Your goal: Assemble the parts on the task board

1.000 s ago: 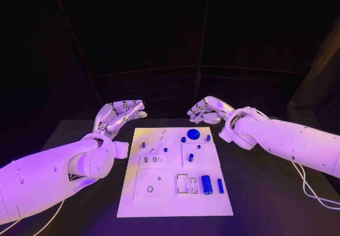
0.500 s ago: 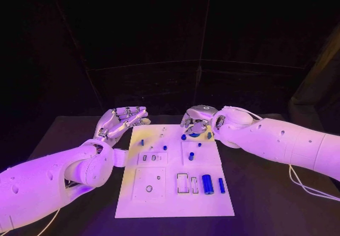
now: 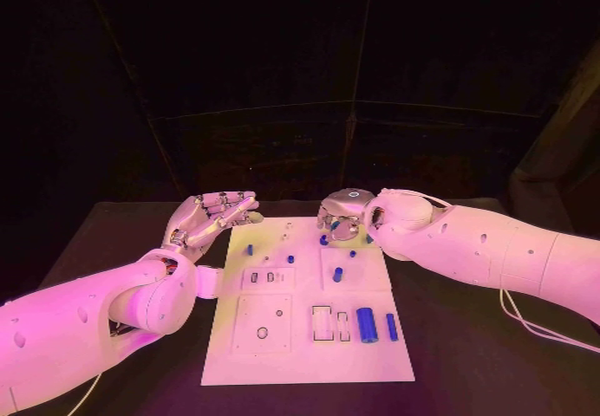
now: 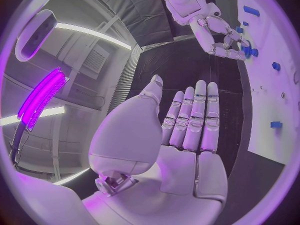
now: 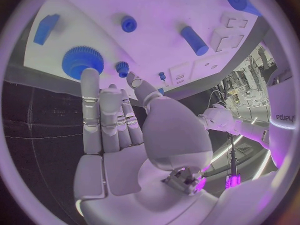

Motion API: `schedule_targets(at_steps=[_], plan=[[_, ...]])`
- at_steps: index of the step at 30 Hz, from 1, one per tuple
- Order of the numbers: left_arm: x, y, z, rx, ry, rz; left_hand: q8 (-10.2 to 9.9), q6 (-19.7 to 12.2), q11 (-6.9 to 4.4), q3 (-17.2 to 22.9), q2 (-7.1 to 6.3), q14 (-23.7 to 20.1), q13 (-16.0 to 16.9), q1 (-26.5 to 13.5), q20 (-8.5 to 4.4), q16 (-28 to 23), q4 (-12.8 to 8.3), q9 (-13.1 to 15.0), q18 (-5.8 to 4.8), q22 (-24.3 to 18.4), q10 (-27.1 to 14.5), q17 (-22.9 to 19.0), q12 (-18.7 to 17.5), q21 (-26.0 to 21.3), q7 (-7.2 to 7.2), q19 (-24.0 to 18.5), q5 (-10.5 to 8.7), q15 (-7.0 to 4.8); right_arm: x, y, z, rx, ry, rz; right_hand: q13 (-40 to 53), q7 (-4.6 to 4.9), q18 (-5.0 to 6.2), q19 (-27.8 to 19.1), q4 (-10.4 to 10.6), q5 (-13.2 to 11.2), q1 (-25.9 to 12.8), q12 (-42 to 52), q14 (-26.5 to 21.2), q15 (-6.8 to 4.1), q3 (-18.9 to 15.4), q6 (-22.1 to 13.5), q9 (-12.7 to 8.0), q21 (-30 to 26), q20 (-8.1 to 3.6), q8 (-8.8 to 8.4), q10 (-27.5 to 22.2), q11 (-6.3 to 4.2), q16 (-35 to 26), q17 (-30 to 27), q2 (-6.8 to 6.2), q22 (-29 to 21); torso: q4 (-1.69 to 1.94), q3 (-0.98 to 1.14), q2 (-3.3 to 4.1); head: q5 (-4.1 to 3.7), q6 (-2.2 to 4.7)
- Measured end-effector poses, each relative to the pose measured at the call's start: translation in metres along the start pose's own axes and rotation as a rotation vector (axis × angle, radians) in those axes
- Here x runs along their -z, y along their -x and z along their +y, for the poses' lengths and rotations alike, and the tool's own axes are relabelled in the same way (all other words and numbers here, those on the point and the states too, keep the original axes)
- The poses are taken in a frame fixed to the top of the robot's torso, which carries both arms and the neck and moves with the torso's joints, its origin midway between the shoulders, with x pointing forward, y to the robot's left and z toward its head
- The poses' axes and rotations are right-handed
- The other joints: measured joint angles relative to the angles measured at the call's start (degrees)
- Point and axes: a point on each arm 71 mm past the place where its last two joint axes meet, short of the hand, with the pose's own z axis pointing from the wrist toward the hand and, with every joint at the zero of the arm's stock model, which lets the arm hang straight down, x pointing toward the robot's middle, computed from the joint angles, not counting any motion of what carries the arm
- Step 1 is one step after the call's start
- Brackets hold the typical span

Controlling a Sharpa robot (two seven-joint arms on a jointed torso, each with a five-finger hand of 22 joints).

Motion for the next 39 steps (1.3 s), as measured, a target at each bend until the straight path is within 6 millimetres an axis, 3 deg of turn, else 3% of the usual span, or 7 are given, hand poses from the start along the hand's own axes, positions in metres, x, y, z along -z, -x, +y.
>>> schedule_targets(at_steps=[21, 30, 33, 39], plan=[[0.0016, 0.0025, -0.0009, -0.001, 0.003, -0.003, 0.0, 0.0, 0.0, 0.0, 0.0, 0.0, 0.0, 0.0, 0.0, 0.0, 0.0, 0.0, -0.01, 0.0, 0.0, 0.0, 0.0, 0.0, 0.0, 0.0, 0.0, 0.0, -0.0089, -0.0045, 0.0025, 0.027, -0.007, 0.064, 0.0, 0.01, 0.0, 0.6, 0.4, -1.9, 0.0, 0.0, 0.0, 0.0, 3.4, 0.0, 0.0, 7.0, 0.58, 0.0, 0.8, -0.1, 7.0, 6.9, 0.0, 8.2, 0.25, 0.0, 0.9, -0.02, -0.49], [0.0016, 0.0031, -0.0008, -0.001, 0.004, -0.004, 0.0, 0.0, 0.0, 0.0, 0.0, 0.0, 0.0, 0.0, 0.0, 0.0, 0.0, 0.0, -0.01, 0.0, 0.0, 0.0, 0.0, 0.0, 0.0, 0.0, 0.0, 0.0, -0.01, -0.0047, 0.0012, 0.029, -0.011, 0.078, 0.0, 0.04, 0.0, 0.8, 1.0, -2.9, 0.2, 0.0, 0.0, 0.0, 5.8, 1.5, 0.1, 8.6, 0.37, 0.0, 2.1, -0.21, 8.3, 8.1, 0.71, 10.1, 0.28, -0.04, 1.1, 0.02, -0.55], [0.0015, 0.0032, -0.0008, -0.002, 0.005, -0.004, 0.0, 0.0, 0.0, 0.0, 0.0, 0.0, 0.0, 0.0, 0.0, 0.0, 0.0, 0.0, -0.01, 0.0, 0.0, 0.0, 0.0, 0.0, 0.0, 0.0, 0.0, 0.0, -0.0103, -0.0046, 0.0008, 0.03, -0.012, 0.081, 0.0, 0.1, -0.95, 0.8, 1.1, -3.5, 0.2, 0.0, 0.0, 0.0, 6.8, 1.9, 0.1, 9.4, 0.37, 0.0, 2.4, -0.25, 8.9, 8.5, 1.17, 10.7, 0.28, -0.04, 1.14, 0.02, -0.55], [0.0016, 0.0035, -0.0008, -0.002, 0.005, -0.004, 0.0, 0.0, 0.0, 0.0, -0.01, 0.0, 0.0, 0.0, 0.0, 0.0, 0.0, 0.0, -0.01, -0.1, 0.0, 0.1, 0.0, 0.0, 0.0, 0.0, 0.0, 0.0, -0.0101, -0.0036, 0.0012, 0.03, -0.009, 0.071, 0.0, 0.07, -0.95, 0.8, 1.8, -5.2, 0.5, -0.1, 0.0, 0.0, 8.8, 3.2, 0.1, 10.6, 0.37, 0.26, 3.5, -0.38, 9.9, 9.3, 1.82, 12.1, 0.31, -0.07, 1.24, 0.05, -0.59]])
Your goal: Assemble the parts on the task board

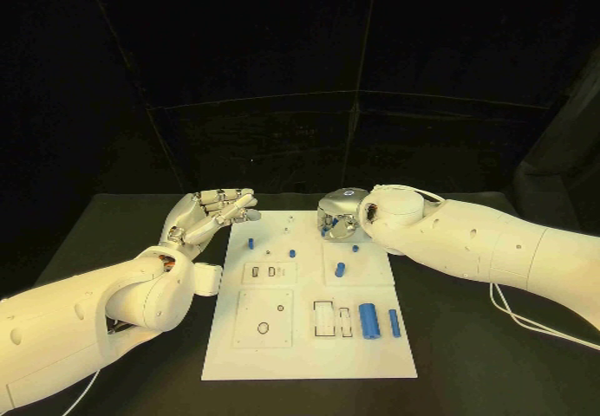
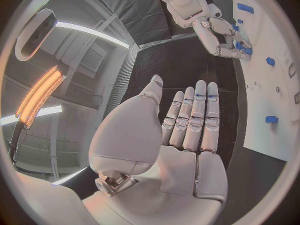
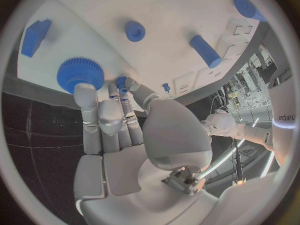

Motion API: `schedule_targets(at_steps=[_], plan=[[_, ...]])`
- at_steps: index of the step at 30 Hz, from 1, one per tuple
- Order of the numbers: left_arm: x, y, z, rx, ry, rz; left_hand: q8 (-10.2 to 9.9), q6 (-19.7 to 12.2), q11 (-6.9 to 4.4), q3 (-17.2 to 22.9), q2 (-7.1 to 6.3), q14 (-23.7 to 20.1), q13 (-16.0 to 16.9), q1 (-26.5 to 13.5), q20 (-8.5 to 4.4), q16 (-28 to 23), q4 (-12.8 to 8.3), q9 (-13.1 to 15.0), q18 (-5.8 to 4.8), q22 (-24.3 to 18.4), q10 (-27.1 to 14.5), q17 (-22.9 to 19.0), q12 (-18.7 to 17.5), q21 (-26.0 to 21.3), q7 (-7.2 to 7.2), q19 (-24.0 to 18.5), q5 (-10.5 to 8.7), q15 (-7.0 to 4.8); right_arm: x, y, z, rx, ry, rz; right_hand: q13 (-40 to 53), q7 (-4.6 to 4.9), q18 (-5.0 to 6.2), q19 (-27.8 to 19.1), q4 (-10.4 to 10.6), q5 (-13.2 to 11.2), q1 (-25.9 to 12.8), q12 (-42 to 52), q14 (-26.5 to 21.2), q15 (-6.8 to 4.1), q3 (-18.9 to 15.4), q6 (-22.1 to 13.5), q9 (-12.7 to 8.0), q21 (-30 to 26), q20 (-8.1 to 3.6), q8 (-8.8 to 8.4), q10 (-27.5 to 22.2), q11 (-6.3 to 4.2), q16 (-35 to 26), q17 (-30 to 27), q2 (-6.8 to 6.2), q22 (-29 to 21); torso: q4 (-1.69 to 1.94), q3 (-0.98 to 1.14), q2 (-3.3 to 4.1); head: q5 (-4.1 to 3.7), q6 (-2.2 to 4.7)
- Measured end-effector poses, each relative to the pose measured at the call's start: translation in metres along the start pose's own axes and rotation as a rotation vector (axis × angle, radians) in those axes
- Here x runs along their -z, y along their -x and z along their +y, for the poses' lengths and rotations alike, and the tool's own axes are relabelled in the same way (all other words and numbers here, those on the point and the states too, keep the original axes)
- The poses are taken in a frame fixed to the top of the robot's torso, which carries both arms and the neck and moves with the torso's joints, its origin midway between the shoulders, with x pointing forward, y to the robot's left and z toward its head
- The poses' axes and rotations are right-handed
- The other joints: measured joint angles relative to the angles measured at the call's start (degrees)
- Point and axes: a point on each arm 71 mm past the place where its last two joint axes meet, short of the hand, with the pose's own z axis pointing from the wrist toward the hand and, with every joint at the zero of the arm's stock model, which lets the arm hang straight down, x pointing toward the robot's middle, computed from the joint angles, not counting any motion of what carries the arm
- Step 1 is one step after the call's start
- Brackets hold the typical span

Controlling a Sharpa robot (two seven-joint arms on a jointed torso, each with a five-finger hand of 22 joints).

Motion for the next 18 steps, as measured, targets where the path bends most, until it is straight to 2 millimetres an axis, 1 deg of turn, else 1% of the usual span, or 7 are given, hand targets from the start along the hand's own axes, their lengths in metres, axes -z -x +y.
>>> schedule_targets(at_steps=[1, 3, 4, 7, 11, 14, 18], plan=[[0.0, 0.0, 0.0, 0.0, 0.0, 0.0, 0.0, 0.0, 0.0, 0.0, 0.0, 0.0, 0.0, 0.0, 0.0, 0.0, 0.0, 0.0, 0.0, 0.0, 0.0, 0.0, 0.0, 0.0, 0.0, 0.0, 0.0, 0.0, 0.0, 0.0, 0.0, 0.0, 0.001, -0.006, 0.0, -0.17, 0.0, 0.0, 0.1, -0.6, 0.1, 0.0, 0.0, 0.0, 0.4, 0.2, 0.0, 0.2, 0.0, 0.08, 0.1, -0.13, 0.1, 0.1, 0.09, 0.3, 0.0, 0.0, 0.01, -0.01, 0.01], [0.0, 0.001, 0.0, -0.001, 0.0, -0.001, 0.0, 0.0, 0.0, 0.0, 0.0, 0.0, 0.0, 0.0, 0.0, 0.0, 0.0, 0.0, 0.0, 0.0, 0.0, 0.0, 0.0, 0.0, 0.0, 0.0, 0.0, 0.0, 0.001, 0.001, 0.001, -0.004, 0.007, -0.03, 0.0, -0.15, 0.0, 0.0, 0.4, -2.2, 0.3, 0.1, 0.0, 0.0, 1.4, 0.9, 0.1, 0.7, 0.0, 0.08, 0.8, -0.21, 0.6, 0.5, 0.31, 0.9, 0.0, -0.01, 0.03, -0.01, 0.03], [0.0, 0.001, 0.0, -0.001, 0.001, -0.001, 0.0, 0.0, 0.0, 0.0, 0.0, 0.0, 0.0, 0.0, 0.0, 0.0, 0.0, 0.0, 0.0, 0.0, 0.0, 0.0, 0.0, 0.0, 0.0, 0.0, 0.0, 0.0, 0.002, 0.002, 0.002, -0.008, 0.01, -0.043, 0.0, -0.2, 0.0, 0.0, 0.4, -2.4, 0.3, 0.1, 0.0, 0.0, 1.7, 1.0, 0.1, 0.9, 0.0, 0.07, 1.0, -0.24, 0.6, 0.6, 0.32, 1.0, 0.0, -0.01, 0.05, 0.02, 0.05], [0.0, 0.001, 0.0, -0.001, 0.001, -0.002, 0.0, 0.0, 0.0, 0.0, 0.0, 0.0, 0.0, 0.0, 0.0, 0.0, 0.0, 0.0, 0.0, 0.0, 0.0, 0.0, 0.0, 0.0, 0.0, 0.0, 0.0, 0.0, 0.003, 0.005, 0.003, -0.02, 0.019, -0.098, 0.1, -0.2, 0.0, 0.0, 0.1, -2.6, 0.5, 0.2, 0.0, 0.0, 2.5, 1.0, 0.2, 1.3, 0.0, 0.07, 1.1, -0.32, 1.0, 0.7, 0.43, 1.5, 0.01, -0.02, 0.1, 0.14, 0.15], [0.0, 0.002, 0.0, -0.002, 0.002, -0.002, -0.2, 0.0, 0.0, -0.2, 0.0, 0.0, 0.0, 0.0, 0.1, 0.0, -0.2, 0.0, -0.01, 0.0, 0.0, 0.0, -0.2, 0.0, 0.0, 0.3, 0.0, 0.0, 0.002, 0.011, 0.008, -0.036, 0.028, -0.166, 0.2, -0.19, 0.01, 0.0, 0.0, -2.4, 0.9, 0.1, 0.0, 0.0, 3.2, 1.0, 0.2, 1.5, 0.0, 0.07, 1.1, -0.32, 1.0, 0.8, 0.16, 1.8, 0.03, -0.09, 0.13, 0.18, 0.32], [0.0, 0.002, 0.0, -0.001, 0.002, -0.002, -0.2, 0.0, 0.0, -0.2, 0.0, 0.0, 0.0, 0.0, 0.01, 0.0, -0.2, 0.0, -0.01, 0.0, 0.0, 0.0, -0.2, 0.0, 0.0, 0.4, 0.0, 0.0, -0.002, 0.015, 0.013, -0.046, 0.033, -0.206, 0.2, -0.2, 0.01, 0.0, 0.2, -2.3, 1.2, 0.1, 0.0, 0.0, 3.7, 1.0, 0.2, 1.9, 0.0, 0.07, 1.1, -0.3, 1.3, 0.8, -0.14, 2.0, 0.07, -0.12, 0.19, 0.21, 0.45], [0.0, 0.001, 0.0, 0.0, 0.003, 0.0, -0.2, 0.0, 0.0, -0.2, 0.0, 0.0, 0.0, 0.0, 0.01, 0.0, -0.2, 0.0, -0.01, -0.1, 0.0, 0.0, -0.2, 0.0, 0.0, 0.4, 0.0, 0.0, -0.009, 0.018, 0.018, -0.053, 0.031, -0.236, 0.2, 0.01, 0.01, 0.0, 0.1, -2.3, 1.2, 0.1, 0.0, 0.0, 4.0, 0.8, 0.1, 1.9, 0.0, -0.14, 0.8, 0.0, 1.3, 0.8, -0.15, 2.1, 0.21, -0.15, 0.31, 0.25, 0.55]])
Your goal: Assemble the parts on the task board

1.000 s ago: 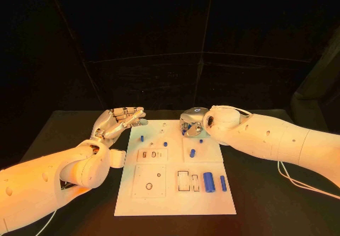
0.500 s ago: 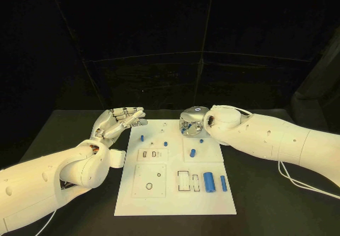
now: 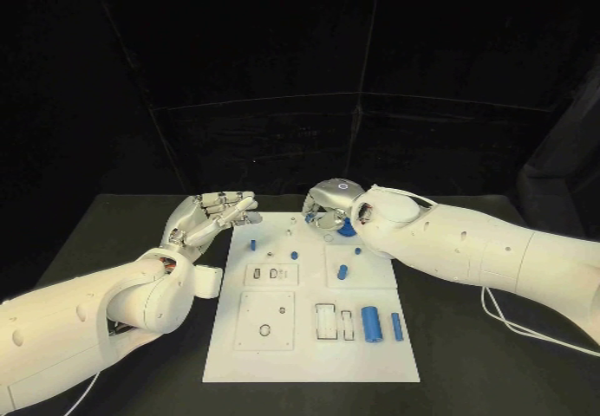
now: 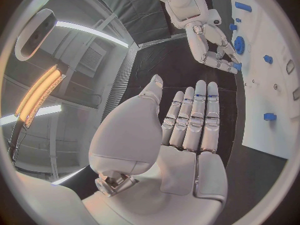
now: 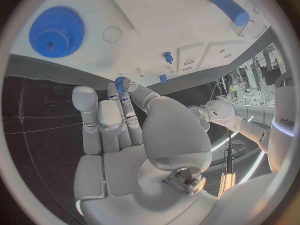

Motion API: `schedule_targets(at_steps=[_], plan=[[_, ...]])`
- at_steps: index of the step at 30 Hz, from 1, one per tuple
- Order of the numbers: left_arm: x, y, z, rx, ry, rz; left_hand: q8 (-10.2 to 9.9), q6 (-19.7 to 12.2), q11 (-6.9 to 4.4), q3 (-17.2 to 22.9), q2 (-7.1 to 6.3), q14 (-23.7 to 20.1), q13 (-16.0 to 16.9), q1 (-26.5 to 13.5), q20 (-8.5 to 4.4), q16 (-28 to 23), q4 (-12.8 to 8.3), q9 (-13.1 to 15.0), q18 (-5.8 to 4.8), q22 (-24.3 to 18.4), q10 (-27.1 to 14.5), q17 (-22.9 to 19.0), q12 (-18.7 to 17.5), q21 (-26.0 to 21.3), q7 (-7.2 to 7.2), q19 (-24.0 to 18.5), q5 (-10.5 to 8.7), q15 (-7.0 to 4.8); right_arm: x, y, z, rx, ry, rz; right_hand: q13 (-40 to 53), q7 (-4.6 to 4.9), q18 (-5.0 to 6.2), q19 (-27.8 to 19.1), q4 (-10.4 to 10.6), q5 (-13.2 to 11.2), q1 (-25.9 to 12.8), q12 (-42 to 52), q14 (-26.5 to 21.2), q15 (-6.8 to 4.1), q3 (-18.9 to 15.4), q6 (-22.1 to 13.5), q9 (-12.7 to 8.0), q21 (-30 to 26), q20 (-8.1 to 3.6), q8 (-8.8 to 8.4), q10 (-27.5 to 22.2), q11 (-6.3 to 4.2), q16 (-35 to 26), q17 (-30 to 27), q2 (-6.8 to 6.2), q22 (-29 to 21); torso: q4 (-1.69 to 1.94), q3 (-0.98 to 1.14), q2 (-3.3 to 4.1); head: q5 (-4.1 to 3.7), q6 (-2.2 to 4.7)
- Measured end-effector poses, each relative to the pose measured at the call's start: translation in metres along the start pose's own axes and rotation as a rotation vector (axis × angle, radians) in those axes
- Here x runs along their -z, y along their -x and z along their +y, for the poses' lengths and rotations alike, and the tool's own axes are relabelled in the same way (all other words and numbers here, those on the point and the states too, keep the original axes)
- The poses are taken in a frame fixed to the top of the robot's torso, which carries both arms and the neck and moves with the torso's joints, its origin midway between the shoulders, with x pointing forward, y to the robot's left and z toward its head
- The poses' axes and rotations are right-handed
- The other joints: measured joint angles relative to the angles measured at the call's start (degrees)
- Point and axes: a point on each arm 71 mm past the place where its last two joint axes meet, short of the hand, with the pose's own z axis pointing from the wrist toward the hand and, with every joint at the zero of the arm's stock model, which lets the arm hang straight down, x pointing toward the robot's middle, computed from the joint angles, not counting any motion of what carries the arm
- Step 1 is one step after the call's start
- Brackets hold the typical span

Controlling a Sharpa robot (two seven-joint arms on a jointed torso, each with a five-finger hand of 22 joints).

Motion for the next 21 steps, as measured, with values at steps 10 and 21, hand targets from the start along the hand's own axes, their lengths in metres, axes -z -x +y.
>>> schedule_targets(at_steps=[10, 21], plan=[[-0.001, -0.001, 0.0, 0.002, 0.001, 0.004, 0.0, 0.0, 0.0, 0.0, 0.0, 0.0, 0.0, 0.0, 0.0, 0.0, 0.0, 0.0, 0.0, 0.0, 0.0, 0.1, 0.0, 0.0, 0.0, 0.0, 0.0, 0.0, -0.021, -0.001, 0.011, -0.005, -0.009, -0.026, -0.1, 0.35, 0.01, 0.0, 0.3, 0.0, 0.2, 0.0, 0.0, 0.0, 0.7, -0.4, -0.1, 0.2, 0.0, -0.11, -0.5, 0.51, 0.0, 0.0, -0.22, 0.2, 0.1, -0.09, 0.25, 0.24, -0.04], [-0.001, -0.002, -0.001, 0.005, 0.001, 0.009, 0.0, 0.0, 0.0, 0.0, 0.0, 0.0, 0.0, 0.0, 0.0, 0.0, 0.0, 0.0, 0.0, 0.0, 0.0, 0.0, 0.0, 0.0, 0.0, 0.0, 0.0, 0.0, -0.031, -0.003, 0.017, 0.002, -0.02, -0.006, -0.1, 0.61, 0.01, -0.2, 0.6, 0.0, 0.0, 0.0, 0.2, 0.21, 1.1, -0.6, -0.1, 0.5, 0.22, -0.11, -1.1, 0.6, 0.2, 0.0, -1.08, 0.2, 0.26, -0.2, 0.47, 0.35, -0.15]])
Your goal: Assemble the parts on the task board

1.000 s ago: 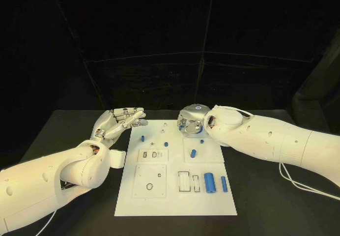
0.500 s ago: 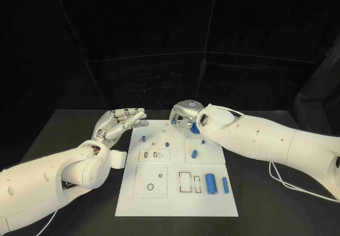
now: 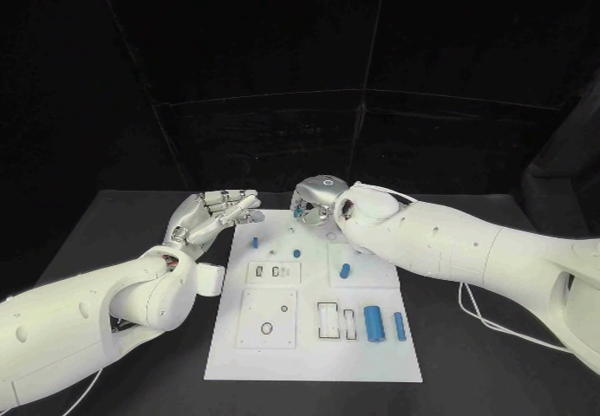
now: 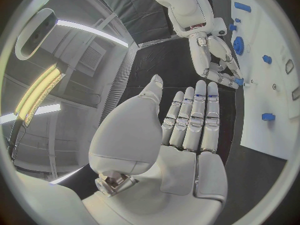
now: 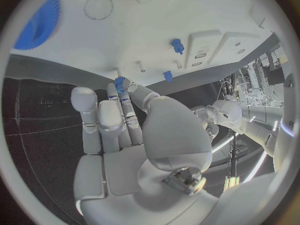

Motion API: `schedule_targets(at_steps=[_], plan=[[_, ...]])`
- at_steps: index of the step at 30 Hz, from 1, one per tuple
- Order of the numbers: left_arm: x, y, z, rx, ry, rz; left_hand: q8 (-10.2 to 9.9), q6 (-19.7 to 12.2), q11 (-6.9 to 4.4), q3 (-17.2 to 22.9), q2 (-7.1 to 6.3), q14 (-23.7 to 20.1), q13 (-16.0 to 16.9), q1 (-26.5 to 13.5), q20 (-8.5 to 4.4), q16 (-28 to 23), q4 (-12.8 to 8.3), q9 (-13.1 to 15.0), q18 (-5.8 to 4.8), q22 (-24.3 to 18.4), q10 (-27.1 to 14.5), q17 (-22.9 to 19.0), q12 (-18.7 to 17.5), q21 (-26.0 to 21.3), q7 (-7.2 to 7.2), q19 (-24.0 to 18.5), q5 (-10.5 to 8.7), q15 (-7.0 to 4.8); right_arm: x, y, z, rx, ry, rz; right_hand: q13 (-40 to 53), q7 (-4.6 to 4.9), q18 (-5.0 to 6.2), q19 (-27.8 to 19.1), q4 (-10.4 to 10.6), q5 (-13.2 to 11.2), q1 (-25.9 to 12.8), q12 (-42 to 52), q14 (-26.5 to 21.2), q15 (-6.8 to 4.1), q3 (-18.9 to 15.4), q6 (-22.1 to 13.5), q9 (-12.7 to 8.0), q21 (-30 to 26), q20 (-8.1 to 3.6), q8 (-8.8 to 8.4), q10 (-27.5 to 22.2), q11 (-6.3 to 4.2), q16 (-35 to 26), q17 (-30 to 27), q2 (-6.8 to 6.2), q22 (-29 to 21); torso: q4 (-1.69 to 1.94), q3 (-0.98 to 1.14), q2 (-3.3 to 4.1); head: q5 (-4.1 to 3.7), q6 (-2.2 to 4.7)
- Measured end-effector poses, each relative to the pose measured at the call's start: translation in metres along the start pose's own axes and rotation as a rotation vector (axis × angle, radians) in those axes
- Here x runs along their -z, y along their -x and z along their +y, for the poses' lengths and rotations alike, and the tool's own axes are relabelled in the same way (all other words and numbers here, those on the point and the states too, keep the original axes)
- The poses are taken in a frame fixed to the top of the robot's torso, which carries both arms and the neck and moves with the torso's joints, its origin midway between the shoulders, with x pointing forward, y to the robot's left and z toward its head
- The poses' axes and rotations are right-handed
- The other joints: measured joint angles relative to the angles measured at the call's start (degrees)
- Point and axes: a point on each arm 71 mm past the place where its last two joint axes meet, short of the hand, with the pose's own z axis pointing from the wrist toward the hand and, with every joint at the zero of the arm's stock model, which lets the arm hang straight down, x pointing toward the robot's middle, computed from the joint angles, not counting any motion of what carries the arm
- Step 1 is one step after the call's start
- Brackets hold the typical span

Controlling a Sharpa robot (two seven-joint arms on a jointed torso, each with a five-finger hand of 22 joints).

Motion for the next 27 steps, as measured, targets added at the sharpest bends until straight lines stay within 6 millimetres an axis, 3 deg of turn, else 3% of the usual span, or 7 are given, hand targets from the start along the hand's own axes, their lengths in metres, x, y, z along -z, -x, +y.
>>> schedule_targets(at_steps=[16, 27], plan=[[0.0, 0.0, -0.001, 0.002, 0.001, 0.003, 0.0, -0.2, 0.0, -0.2, 0.0, 0.0, 0.0, 0.0, 0.0, -0.2, -0.2, 0.0, 0.0, 0.0, 0.0, 0.0, 0.0, 0.0, 0.21, 0.0, 0.0, 0.0, -0.006, -0.002, 0.004, 0.022, -0.02, 0.029, 0.0, 0.03, 0.0, -0.2, 0.2, 0.0, -0.4, 0.0, -0.2, 0.21, 0.2, -0.4, 0.0, 0.0, 0.2, 0.0, -0.5, 0.08, 0.0, -0.3, -0.37, -0.1, 0.01, -0.05, 0.13, 0.12, -0.1], [-0.001, -0.001, 0.0, 0.004, 0.004, 0.008, -0.2, -0.2, 0.21, -0.2, 0.0, 0.0, 0.0, 0.0, 0.0, -0.2, -0.2, 0.0, 0.0, -0.1, -0.2, 0.0, -0.2, -0.2, 0.2, 0.0, 0.0, 0.0, -0.011, -0.003, 0.008, 0.031, -0.029, 0.035, -0.1, 0.45, 0.01, -1.2, 1.0, 0.0, -1.0, 0.0, -0.5, 0.54, 1.0, -2.1, -0.1, 0.0, 0.69, -0.2, -2.9, 0.5, -0.1, -1.7, -1.8, -1.3, 0.01, -0.11, 0.23, 0.17, -0.08]])
